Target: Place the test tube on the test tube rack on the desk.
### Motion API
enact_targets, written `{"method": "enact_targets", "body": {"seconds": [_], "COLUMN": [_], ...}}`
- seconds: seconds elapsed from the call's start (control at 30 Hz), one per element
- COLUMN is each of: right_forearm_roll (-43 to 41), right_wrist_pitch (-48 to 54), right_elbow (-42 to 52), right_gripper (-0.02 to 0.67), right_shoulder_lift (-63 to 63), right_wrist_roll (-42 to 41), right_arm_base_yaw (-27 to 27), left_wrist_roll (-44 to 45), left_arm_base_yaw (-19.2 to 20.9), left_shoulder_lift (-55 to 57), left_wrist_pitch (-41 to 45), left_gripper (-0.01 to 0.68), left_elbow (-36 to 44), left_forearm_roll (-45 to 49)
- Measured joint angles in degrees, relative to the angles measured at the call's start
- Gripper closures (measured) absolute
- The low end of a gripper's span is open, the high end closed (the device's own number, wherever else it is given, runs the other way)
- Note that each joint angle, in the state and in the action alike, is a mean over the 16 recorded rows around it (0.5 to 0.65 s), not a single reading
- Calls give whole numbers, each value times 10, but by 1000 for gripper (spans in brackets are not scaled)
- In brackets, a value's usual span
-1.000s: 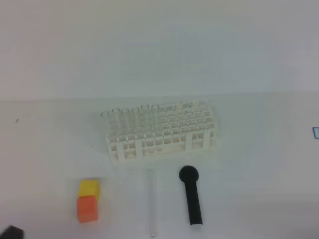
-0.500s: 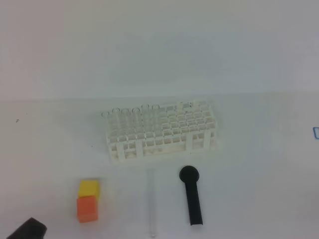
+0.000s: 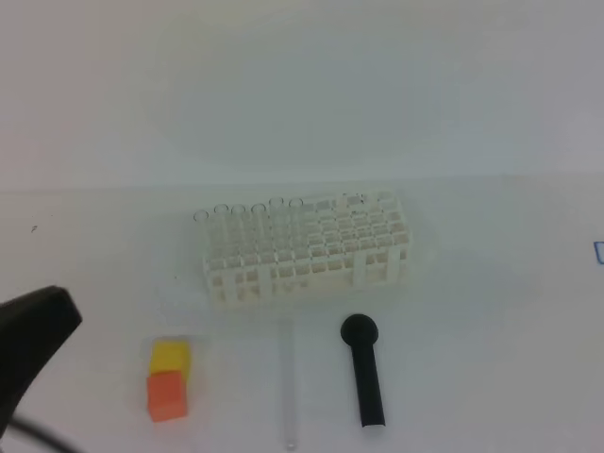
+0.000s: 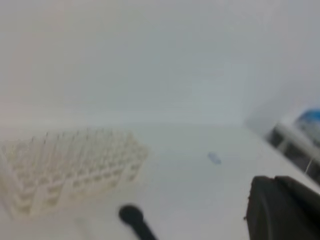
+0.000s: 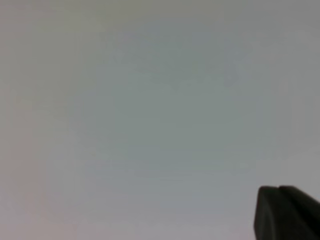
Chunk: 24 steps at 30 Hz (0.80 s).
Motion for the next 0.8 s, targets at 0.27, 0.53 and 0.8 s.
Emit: {"method": "enact_targets", "body": {"seconds": [0.27,0.53,0.8], "right_forearm_roll": [-85,-107,-35], "right_wrist_pitch": [66,182,276], "right_elbow": [-31,-31,-33], "right_gripper": [650,650,650], "right_shoulder_lift": [49,95,158], "right_wrist_roll": [43,21,-82], "right_arm_base_yaw": [72,156,231], "left_wrist_roll": [-71,-203,-491], "left_arm_base_yaw": [-16,-141,-352], "left_shoulder_lift": [199,316,425], "left_wrist_pitch": [136,155,117], "left_gripper": [673,673,673], "left_elbow": [-185,-243,-246], "left_forearm_roll": [225,375,603]}}
